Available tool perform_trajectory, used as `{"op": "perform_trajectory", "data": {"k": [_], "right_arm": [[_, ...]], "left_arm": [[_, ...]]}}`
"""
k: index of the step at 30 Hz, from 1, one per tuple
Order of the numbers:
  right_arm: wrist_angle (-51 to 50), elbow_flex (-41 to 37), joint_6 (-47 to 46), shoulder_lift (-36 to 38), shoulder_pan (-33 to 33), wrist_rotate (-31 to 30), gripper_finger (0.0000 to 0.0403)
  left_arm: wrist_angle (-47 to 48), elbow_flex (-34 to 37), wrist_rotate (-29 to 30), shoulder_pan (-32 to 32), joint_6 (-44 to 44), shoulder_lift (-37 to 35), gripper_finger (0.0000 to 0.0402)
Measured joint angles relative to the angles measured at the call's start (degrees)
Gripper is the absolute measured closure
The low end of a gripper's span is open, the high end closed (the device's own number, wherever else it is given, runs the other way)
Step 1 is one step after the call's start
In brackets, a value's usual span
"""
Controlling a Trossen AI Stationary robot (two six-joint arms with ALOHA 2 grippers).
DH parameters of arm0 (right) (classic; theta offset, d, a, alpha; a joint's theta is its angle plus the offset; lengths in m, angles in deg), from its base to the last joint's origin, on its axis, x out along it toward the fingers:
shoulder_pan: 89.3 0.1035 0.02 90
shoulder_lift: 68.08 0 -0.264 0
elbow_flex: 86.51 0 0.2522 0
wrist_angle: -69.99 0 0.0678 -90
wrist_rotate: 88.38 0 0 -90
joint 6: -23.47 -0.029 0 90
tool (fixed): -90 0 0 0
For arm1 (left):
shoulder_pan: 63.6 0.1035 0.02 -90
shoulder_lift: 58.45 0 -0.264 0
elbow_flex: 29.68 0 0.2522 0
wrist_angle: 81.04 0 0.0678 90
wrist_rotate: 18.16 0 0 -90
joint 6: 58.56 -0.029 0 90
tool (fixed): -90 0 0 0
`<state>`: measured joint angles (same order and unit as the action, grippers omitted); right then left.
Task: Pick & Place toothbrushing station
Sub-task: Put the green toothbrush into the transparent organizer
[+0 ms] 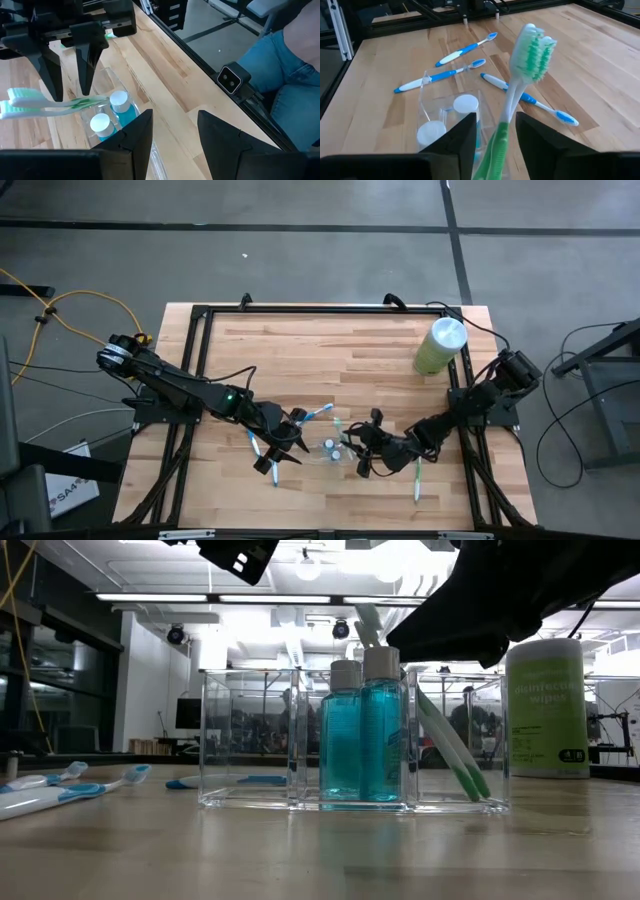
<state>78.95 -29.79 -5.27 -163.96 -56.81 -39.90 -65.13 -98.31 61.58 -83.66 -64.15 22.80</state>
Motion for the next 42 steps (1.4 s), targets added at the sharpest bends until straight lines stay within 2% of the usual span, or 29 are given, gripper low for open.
{"op": "perform_trajectory", "data": {"k": [10, 15, 18, 23, 25, 28, 36, 42], "right_arm": [[-9.0, 0.1, -6.0, 4.3, 1.4, 1.3, 0.0265], [-14.0, 0.1, -6.2, 7.6, 1.4, 1.9, 0.0265], [-19.2, 0.1, -10.3, 10.2, 0.9, 5.9, 0.0265], [-32.8, 0.1, -23.0, 13.7, -0.7, 14.3, 0.0265], [-35.0, 0.1, -24.4, 13.9, -0.9, 16.8, 0.0265], [-33.9, 0.0, -23.5, 13.8, -0.5, 19.7, 0.0265], [-22.8, 0.0, -21.3, 13.8, -0.5, 26.5, 0.0265], [-19.1, 0.0, -24.6, 13.8, -1.3, 32.6, 0.0265]], "left_arm": [[0.0, 0.0, 0.0, 0.0, 0.0, 0.0, 0.0250], [0.0, 0.0, 0.0, 0.0, 1.1, 0.0, 0.0250], [0.0, 0.0, 0.0, 0.0, 2.9, 0.0, 0.0250], [0.0, 0.0, -0.1, 0.0, 3.5, 0.0, 0.0250], [0.0, 0.0, -0.1, 0.0, 3.4, 0.0, 0.0250], [0.0, 0.0, -0.2, 0.0, 2.5, 0.0, 0.0250], [0.0, 0.0, -0.2, 0.0, 2.6, 0.0, 0.0250], [0.0, 0.0, -0.2, 0.0, 2.6, 0.0, 0.0250]]}}
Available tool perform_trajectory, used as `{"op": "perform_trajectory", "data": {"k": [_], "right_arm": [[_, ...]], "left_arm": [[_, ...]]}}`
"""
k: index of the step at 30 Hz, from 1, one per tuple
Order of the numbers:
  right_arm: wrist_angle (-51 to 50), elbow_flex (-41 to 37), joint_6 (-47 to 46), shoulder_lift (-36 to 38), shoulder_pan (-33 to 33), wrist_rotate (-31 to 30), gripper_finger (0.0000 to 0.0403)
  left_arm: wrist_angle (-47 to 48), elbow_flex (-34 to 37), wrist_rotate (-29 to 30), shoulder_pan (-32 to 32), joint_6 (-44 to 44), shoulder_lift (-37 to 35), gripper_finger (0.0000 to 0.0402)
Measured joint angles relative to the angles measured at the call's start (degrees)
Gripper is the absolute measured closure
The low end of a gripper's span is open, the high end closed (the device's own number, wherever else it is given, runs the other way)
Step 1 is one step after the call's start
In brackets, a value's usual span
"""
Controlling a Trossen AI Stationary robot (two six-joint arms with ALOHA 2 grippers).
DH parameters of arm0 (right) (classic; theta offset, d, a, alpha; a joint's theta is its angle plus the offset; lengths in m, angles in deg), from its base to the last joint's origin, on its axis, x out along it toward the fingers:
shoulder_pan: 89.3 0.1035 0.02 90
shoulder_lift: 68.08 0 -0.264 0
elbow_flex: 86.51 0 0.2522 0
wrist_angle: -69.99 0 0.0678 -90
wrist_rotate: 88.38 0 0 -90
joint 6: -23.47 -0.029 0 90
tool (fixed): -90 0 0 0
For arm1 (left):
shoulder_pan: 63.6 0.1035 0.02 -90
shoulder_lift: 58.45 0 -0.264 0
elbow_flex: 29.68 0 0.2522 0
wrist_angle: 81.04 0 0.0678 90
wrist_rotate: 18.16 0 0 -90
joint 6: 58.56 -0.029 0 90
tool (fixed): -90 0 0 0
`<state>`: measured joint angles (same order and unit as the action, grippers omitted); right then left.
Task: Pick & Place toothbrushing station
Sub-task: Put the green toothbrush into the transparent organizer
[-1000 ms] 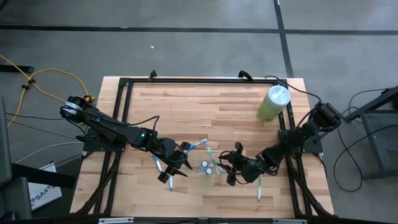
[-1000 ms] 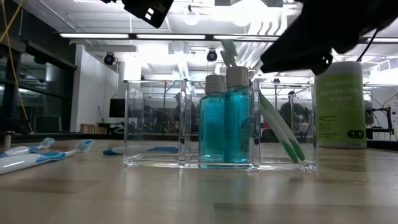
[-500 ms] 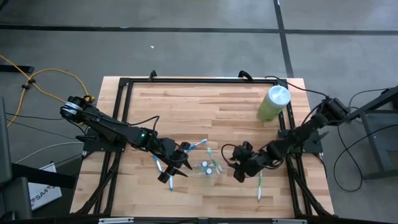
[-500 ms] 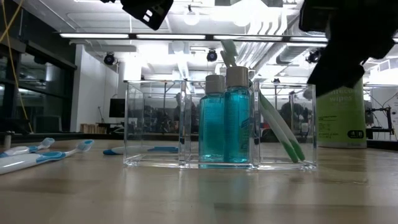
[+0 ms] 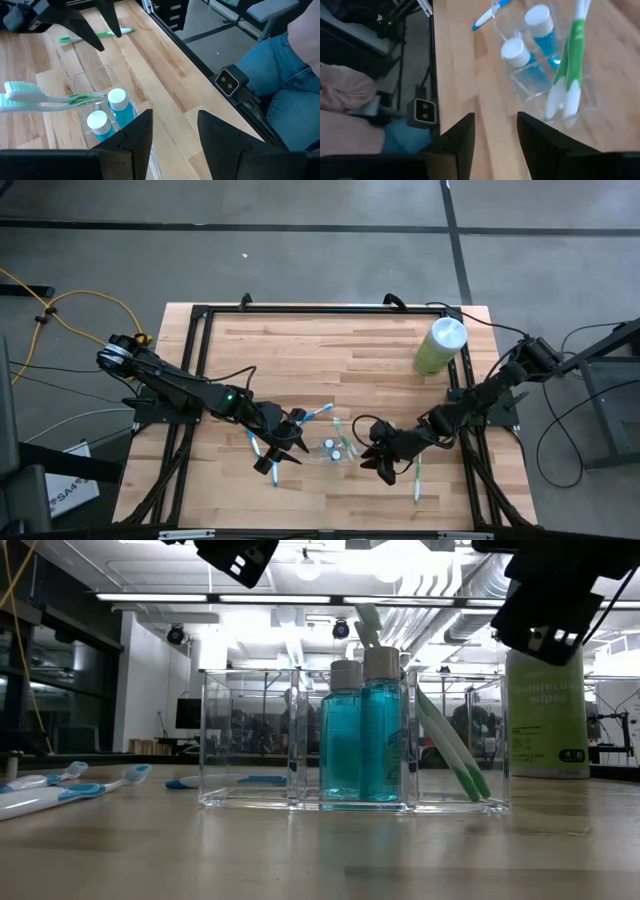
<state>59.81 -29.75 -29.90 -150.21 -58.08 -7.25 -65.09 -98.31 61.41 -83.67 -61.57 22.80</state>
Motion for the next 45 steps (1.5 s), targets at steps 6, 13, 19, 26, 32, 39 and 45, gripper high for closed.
{"op": "perform_trajectory", "data": {"k": [6, 13, 19, 26, 32, 39, 45], "right_arm": [[-0.9, 0.0, -9.0, 0.8, -1.3, 6.5, 0.0265], [-11.7, 0.0, -23.6, 1.2, -3.6, 14.8, 0.0265], [-16.3, 0.0, -33.9, 1.4, -3.8, 18.3, 0.0268], [-16.4, 0.0, -44.0, 2.9, 0.4, 16.1, 0.0307], [-16.4, 0.0, -50.3, 6.6, 6.3, 6.7, 0.0334], [-16.6, 0.0, -60.3, 8.9, 13.2, -2.8, 0.0331], [-17.5, 0.0, -69.9, 9.1, 16.5, -5.5, 0.0329]], "left_arm": [[0.6, 0.0, -0.1, -0.1, 0.0, 0.0, 0.0250], [3.3, 0.0, -0.1, -1.3, 0.0, 0.0, 0.0250], [6.4, 0.0, -0.1, -1.9, -0.3, 0.0, 0.0250], [6.9, 0.0, 0.1, -1.4, -3.0, 0.0, 0.0250], [7.0, 0.0, 0.1, -0.7, -1.4, 0.0, 0.0250], [7.8, 0.0, 0.0, -0.7, -1.3, 0.0, 0.0250], [7.9, 0.0, 0.0, -0.7, -1.3, 0.0, 0.0250]]}}
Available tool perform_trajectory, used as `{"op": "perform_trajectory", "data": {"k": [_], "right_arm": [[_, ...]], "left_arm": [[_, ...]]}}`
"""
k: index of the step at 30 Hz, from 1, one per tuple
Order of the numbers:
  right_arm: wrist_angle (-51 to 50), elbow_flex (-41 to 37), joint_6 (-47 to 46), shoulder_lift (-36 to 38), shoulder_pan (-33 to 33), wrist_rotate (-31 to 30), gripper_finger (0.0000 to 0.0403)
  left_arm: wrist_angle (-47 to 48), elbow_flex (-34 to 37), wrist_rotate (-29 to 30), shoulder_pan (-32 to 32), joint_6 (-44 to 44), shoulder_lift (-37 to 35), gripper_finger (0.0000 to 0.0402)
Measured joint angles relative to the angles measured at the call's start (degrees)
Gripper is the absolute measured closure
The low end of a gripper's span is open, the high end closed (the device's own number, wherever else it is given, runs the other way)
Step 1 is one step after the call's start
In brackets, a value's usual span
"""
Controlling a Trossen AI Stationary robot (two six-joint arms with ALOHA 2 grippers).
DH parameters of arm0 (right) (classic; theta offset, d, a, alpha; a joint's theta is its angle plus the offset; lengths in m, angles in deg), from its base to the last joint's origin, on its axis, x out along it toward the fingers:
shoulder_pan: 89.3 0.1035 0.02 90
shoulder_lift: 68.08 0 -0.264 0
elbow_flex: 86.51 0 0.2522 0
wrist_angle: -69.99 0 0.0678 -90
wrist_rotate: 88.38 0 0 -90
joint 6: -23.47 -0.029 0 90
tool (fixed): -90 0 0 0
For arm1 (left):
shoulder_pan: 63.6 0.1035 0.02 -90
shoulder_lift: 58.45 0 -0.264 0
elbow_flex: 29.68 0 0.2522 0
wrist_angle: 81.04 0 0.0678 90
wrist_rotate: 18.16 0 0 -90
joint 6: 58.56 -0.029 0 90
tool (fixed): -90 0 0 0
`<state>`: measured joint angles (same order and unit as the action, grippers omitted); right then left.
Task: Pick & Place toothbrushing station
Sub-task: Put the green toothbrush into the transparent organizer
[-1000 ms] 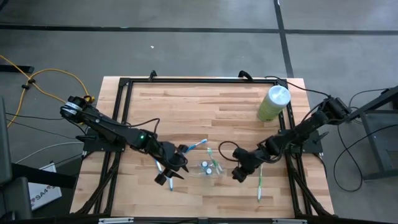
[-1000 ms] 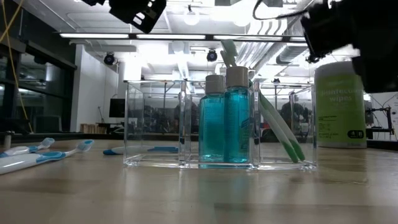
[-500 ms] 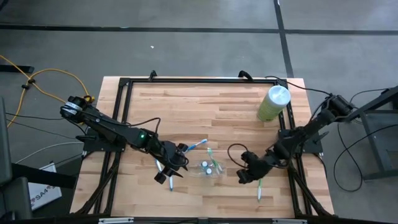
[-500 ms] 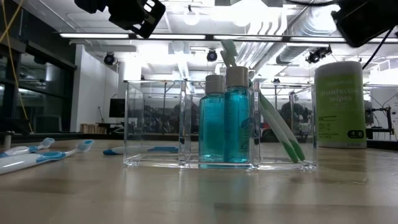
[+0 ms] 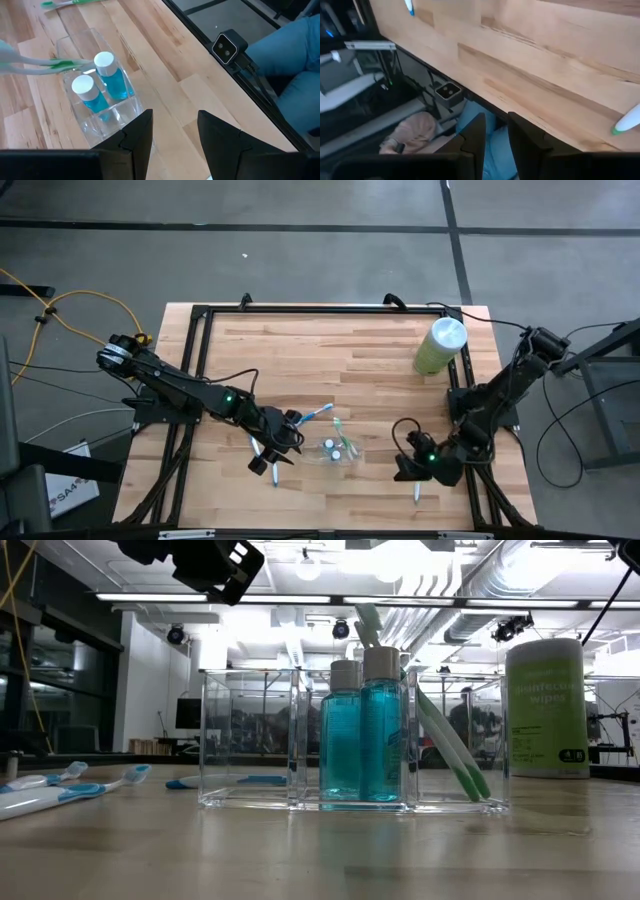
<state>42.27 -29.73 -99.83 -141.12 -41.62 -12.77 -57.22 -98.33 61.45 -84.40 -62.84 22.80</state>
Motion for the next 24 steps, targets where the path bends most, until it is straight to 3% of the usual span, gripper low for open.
{"op": "perform_trajectory", "data": {"k": [11, 18, 24], "right_arm": [[-7.1, 0.0, -3.8, 0.0, -0.5, -0.3, 0.0330], [-16.8, 0.0, -9.0, 0.0, -0.4, 6.4, 0.0330], [-20.4, 0.0, -10.3, -0.2, -0.4, 6.8, 0.0330]], "left_arm": [[0.3, 0.0, 0.0, 0.0, -0.2, 0.0, 0.0250], [0.3, 0.0, 0.0, 0.0, -0.2, 0.0, 0.0250], [0.3, 0.0, 0.0, 0.0, -0.2, 0.0, 0.0250]]}}
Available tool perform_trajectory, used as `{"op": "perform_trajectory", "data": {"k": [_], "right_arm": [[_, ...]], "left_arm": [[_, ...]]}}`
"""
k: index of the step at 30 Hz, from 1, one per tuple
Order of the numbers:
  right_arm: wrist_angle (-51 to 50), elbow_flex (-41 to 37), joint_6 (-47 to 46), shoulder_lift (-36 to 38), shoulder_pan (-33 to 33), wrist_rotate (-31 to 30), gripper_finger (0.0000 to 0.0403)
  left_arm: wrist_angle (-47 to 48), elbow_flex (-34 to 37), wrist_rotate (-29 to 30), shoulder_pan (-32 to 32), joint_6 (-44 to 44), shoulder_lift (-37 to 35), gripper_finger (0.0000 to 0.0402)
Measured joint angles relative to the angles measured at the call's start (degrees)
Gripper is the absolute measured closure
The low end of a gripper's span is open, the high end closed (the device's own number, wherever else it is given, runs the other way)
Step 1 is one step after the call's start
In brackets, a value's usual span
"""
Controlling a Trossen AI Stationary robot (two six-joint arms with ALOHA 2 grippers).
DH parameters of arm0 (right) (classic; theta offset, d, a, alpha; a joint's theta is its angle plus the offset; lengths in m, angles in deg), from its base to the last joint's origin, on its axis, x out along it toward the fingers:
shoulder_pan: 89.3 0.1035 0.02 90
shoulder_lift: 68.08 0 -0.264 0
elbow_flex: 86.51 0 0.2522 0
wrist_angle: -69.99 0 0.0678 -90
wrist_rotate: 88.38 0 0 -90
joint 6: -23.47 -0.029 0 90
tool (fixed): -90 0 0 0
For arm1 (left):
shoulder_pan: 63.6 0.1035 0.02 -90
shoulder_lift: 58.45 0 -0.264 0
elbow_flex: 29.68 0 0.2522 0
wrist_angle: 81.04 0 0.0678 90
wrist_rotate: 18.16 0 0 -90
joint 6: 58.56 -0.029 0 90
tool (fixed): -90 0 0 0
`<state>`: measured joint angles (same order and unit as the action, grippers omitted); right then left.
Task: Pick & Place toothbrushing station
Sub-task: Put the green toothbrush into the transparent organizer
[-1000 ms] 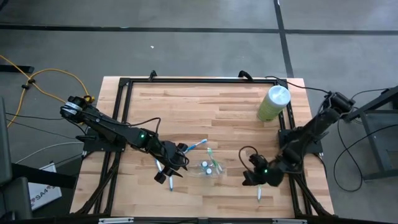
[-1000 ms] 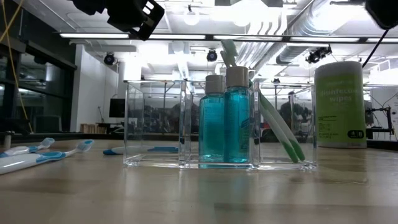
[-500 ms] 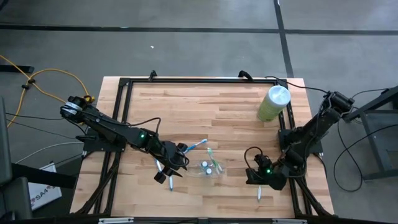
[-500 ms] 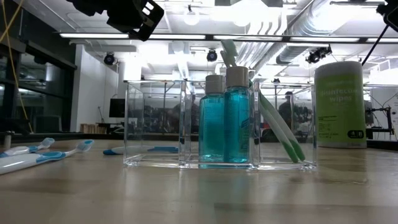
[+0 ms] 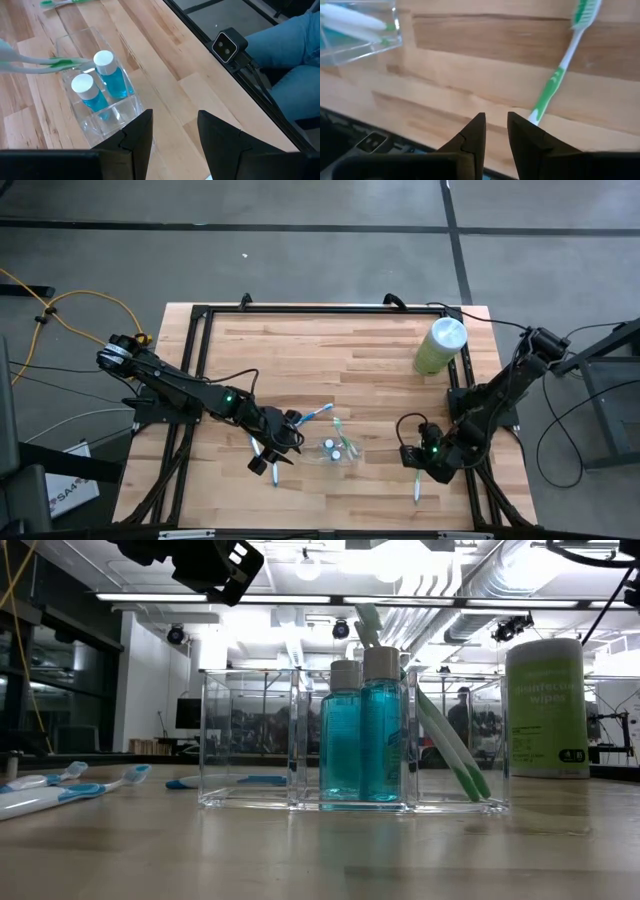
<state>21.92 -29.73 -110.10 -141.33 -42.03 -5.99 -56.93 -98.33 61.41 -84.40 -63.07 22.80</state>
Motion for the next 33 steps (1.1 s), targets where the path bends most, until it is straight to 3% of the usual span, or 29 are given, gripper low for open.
{"op": "perform_trajectory", "data": {"k": [9, 33], "right_arm": [[-4.3, 0.0, -2.7, -4.9, 0.0, 3.7, 0.0330], [-4.2, 0.0, -10.2, -11.3, 2.6, 3.5, 0.0330]], "left_arm": [[0.8, 0.0, 0.0, 0.0, 0.0, 0.0, 0.0250], [1.3, 0.0, 0.0, 0.0, -0.7, 0.0, 0.0250]]}}
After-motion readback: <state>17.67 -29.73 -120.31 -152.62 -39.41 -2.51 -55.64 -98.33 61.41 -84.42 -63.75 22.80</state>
